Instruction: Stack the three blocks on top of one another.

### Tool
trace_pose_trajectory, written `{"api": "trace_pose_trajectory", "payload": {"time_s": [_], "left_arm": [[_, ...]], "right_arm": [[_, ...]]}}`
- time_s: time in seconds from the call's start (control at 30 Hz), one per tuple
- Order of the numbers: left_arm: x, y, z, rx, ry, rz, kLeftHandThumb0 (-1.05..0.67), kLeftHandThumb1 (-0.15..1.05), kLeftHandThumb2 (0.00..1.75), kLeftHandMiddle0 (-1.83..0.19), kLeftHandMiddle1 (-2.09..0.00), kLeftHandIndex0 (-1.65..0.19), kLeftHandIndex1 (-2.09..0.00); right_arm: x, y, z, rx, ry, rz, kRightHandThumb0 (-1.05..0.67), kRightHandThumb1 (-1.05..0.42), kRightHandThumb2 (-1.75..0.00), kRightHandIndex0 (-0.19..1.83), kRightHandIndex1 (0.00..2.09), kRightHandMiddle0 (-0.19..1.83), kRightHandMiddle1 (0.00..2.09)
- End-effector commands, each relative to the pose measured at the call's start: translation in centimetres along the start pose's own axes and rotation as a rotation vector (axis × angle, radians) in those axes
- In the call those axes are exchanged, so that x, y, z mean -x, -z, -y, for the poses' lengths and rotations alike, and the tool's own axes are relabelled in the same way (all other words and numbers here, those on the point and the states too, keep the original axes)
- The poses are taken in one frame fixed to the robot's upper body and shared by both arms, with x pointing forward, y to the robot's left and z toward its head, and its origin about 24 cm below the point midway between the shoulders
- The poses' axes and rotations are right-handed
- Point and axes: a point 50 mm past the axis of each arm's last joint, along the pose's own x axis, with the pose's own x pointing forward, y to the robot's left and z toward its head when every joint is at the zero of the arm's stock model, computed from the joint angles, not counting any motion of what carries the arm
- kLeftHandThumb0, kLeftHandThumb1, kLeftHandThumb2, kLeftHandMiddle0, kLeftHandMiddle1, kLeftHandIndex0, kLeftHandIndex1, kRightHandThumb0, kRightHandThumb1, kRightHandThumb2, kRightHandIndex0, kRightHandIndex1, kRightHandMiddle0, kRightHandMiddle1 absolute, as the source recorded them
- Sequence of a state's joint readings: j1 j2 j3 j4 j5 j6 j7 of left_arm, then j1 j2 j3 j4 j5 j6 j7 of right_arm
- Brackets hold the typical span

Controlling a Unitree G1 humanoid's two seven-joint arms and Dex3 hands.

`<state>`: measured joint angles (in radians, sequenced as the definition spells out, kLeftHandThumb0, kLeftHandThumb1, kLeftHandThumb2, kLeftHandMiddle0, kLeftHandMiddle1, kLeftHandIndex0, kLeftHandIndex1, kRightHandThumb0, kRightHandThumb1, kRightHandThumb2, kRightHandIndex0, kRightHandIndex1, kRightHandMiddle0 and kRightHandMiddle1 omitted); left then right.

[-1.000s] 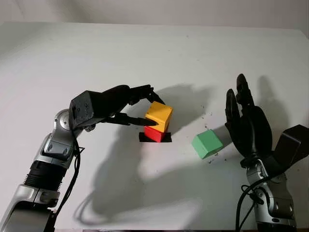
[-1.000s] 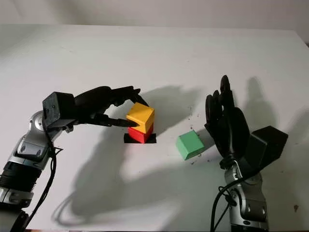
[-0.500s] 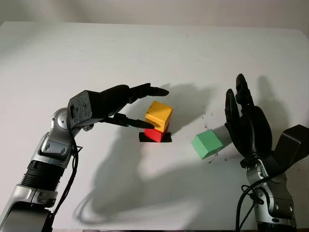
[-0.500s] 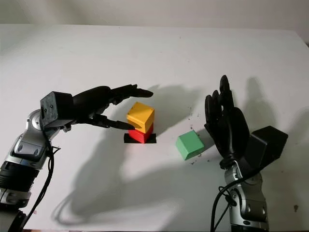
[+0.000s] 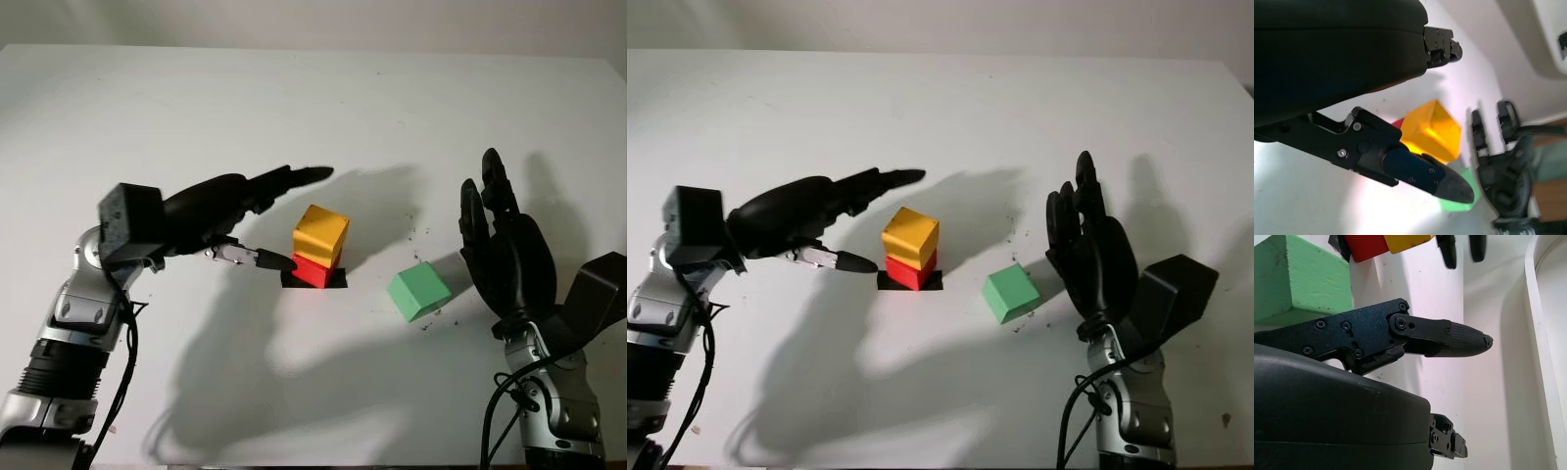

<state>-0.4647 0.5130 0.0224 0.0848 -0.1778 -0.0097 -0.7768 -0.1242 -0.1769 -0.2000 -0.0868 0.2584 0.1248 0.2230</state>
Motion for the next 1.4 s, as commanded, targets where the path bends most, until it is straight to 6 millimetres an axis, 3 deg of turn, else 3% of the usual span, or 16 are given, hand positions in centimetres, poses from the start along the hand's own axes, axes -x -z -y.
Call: {"api": "trace_pose_trajectory", "payload": {"time_s": [0.0, 0.17, 0.2, 0.23, 0.37, 0.53, 0.7, 0.93, 1.1, 1.37], "left_arm": [[1.0, -0.2, -0.5, -0.008, -0.052, 0.002, -0.83, 0.92, 0.06, 0.19, 0.0, 0.19, -0.02], [3.7, 0.6, -1.2, 0.014, -0.208, 0.0, -0.93, 1.02, 0.09, 0.19, 0.0, 0.19, 0.0], [4.1, 0.8, -1.2, 0.006, -0.257, -0.01, -0.97, 1.03, 0.14, 0.19, 0.0, 0.19, 0.0], [4.5, 1.1, -1.2, 0.014, -0.306, -0.014, -1.01, 1.04, 0.32, 0.19, 0.0, 0.19, 0.0], [5.5, 1.7, -0.5, 0.163, -0.465, 0.058, -0.91, 1.05, 0.59, 0.19, 0.0, 0.19, 0.0], [6.4, 2.3, 0.6, 0.241, -0.598, 0.049, -0.83, 1.05, 0.61, 0.19, 0.0, 0.19, 0.0], [6.7, 3.1, 2.0, 0.294, -0.66, 0.048, -0.77, 1.05, 0.66, 0.19, 0.0, 0.19, 0.0], [6.5, 3.9, 3.7, 0.345, -0.719, 0.052, -0.77, 1.05, 0.65, 0.19, 0.0, 0.19, 0.0], [6.2, 4.1, 4.4, 0.375, -0.722, 0.054, -0.75, 1.05, 0.65, 0.19, 0.0, 0.19, 0.0], [6.0, 4.1, 4.7, 0.385, -0.711, 0.058, -0.75, 1.05, 0.64, 0.19, 0.0, 0.19, 0.0]], "right_arm": [[-0.1, -0.7, 0.4, 0.033, -0.013, 0.019, -0.67, -1.05, -0.5, -0.19, 0.0, -0.19, 0.0], [-1.0, -3.3, 1.9, 0.221, -0.115, 0.076, -0.71, -1.05, -0.18, -0.19, 0.0, -0.19, 0.0], [-1.2, -4.3, 2.2, 0.297, -0.132, 0.079, -0.74, -1.04, -0.14, -0.19, 0.0, -0.19, 0.0], [-1.3, -5.3, 2.4, 0.362, -0.147, 0.087, -0.75, -1.02, -0.1, -0.19, 0.0, -0.18, 0.01], [-1.7, -8.9, 2.9, 0.651, -0.201, 0.123, -0.77, -0.97, -0.05, -0.14, 0.04, -0.07, 0.07], [-1.9, -13.2, 2.2, 0.937, -0.364, 0.178, -0.76, -0.89, -0.03, -0.09, 0.06, 0.06, 0.11], [-1.9, -15.4, 1.1, 1.12, -0.484, 0.208, -0.74, -0.83, -0.04, -0.06, 0.07, 0.17, 0.11], [-1.0, -16.1, -0.8, 1.435, -0.636, 0.197, -0.65, -0.83, -0.05, -0.02, 0.06, 0.3, 0.09], [-0.4, -15.5, -1.9, 1.54, -0.75, 0.161, -0.58, -0.8, -0.05, -0.04, 0.05, 0.32, 0.07], [0.1, -13.2, -2.4, 1.694, -0.838, 0.202, -0.72, -0.81, -0.06, 0.02, 0.06, 0.39, 0.06]]}}
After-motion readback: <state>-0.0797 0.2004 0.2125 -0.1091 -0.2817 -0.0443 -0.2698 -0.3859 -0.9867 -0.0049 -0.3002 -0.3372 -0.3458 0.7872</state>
